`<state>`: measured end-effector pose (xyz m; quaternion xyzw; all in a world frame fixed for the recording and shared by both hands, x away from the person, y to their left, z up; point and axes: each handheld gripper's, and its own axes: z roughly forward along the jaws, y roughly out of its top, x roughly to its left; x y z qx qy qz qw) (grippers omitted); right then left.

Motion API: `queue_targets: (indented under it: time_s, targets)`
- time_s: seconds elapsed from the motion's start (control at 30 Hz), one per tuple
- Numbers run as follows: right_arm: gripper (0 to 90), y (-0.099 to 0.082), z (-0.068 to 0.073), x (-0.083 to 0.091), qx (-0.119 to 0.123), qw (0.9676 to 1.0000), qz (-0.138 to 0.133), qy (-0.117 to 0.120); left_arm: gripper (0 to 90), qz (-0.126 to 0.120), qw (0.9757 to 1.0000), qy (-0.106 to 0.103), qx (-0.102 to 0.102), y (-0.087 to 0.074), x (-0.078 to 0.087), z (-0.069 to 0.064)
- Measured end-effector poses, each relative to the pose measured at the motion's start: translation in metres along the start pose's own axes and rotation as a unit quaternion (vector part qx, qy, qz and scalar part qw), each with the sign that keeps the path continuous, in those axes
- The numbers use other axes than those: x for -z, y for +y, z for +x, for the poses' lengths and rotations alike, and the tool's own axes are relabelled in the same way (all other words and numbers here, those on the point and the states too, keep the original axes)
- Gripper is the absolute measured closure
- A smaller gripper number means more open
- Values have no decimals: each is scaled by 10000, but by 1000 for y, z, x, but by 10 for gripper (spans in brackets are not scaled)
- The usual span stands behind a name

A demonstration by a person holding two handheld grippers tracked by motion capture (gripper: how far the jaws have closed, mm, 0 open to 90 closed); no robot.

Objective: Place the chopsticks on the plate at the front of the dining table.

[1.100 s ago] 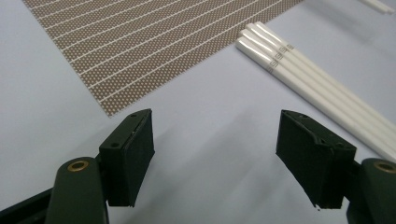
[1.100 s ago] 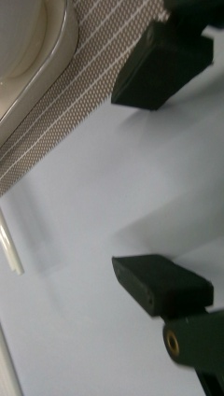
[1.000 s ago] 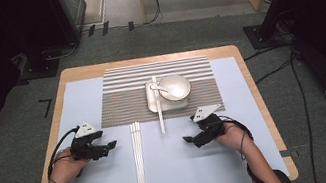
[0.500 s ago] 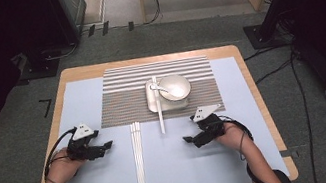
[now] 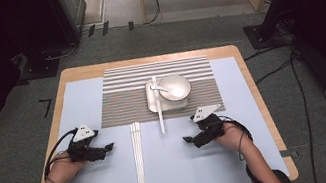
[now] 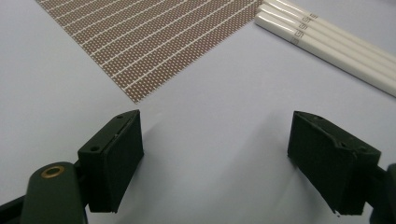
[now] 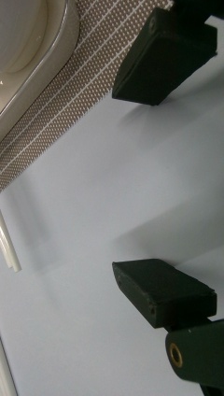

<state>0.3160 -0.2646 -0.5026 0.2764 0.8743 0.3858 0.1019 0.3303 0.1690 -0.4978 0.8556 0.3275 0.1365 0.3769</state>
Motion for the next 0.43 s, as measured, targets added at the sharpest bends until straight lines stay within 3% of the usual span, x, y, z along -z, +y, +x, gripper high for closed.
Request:
queue_targets:
  time_s: [0.43]
  targets:
    - [139, 0, 0, 0, -14, 10000, 2, -11, 177, -8, 10000, 3, 3, 0, 0, 0]
